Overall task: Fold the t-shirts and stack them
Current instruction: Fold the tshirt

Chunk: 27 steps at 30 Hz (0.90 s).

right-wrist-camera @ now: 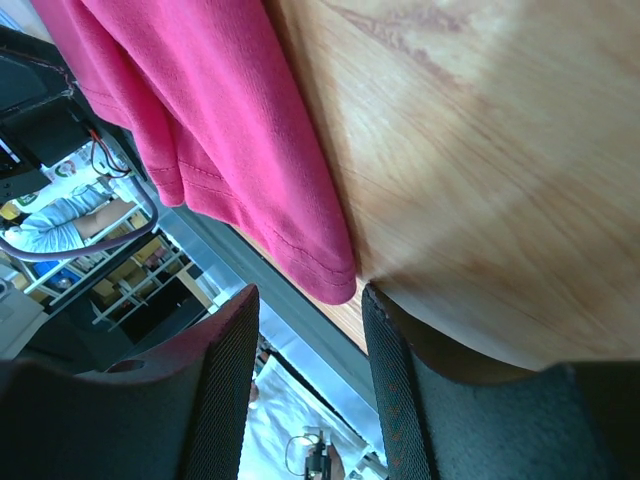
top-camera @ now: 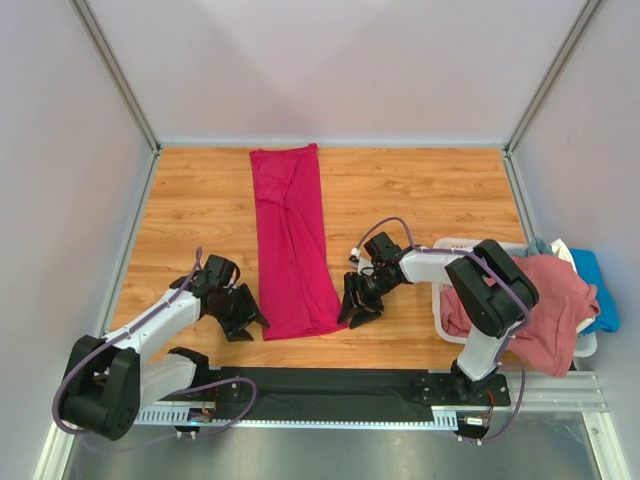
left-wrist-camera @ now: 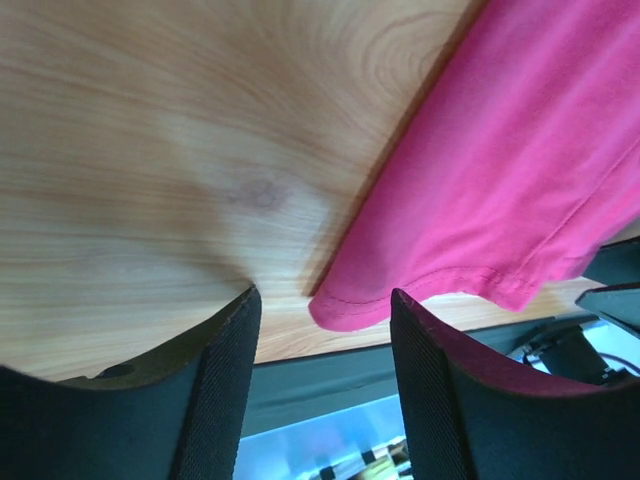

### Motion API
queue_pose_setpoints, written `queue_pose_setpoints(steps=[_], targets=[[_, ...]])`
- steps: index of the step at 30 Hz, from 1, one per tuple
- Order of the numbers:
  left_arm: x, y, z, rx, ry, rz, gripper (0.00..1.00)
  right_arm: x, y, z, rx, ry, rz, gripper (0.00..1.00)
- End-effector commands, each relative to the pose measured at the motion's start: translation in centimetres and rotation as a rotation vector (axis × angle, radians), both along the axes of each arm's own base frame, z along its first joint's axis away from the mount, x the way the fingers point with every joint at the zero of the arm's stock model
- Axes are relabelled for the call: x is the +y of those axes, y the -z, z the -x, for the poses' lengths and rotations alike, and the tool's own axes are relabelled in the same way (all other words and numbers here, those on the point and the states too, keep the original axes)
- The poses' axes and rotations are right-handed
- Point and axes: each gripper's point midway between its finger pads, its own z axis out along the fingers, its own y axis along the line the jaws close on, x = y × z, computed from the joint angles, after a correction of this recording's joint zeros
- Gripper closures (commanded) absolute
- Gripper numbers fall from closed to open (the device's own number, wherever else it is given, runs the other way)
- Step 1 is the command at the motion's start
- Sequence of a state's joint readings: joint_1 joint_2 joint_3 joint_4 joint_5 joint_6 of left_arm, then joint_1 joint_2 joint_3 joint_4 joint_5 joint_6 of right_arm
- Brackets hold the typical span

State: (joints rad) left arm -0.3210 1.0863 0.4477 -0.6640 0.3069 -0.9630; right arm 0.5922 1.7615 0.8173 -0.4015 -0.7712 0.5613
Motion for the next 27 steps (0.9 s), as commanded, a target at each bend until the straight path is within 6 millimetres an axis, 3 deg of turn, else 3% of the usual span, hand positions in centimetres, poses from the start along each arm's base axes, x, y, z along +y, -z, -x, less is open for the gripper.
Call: queue_pose_setpoints(steps=[1,14,23,27], targets=[[-0.9,0.0,-0.8,-0.029,0.021,0.038,0.39,-1.2,3.4,-0.8,-0.067,0.020,0.113,0.52],[-1.0,1.0,-0.6,-0.014,0.045,0.046,0.48,-1.8,3.9,-1.5,-0.075,0.072,0.181,0.53],[-1.6,1.5,-0.7,0.004,0.062,0.071,0.64,-1.6,4.4,-1.6,-0.050,0.093,0.188,0.61],[-1.7,1.7,-0.7,0.013,0.072,0.075,0.79,-1.5,4.6,-1.4,-0.038,0.097,0.181,0.64]])
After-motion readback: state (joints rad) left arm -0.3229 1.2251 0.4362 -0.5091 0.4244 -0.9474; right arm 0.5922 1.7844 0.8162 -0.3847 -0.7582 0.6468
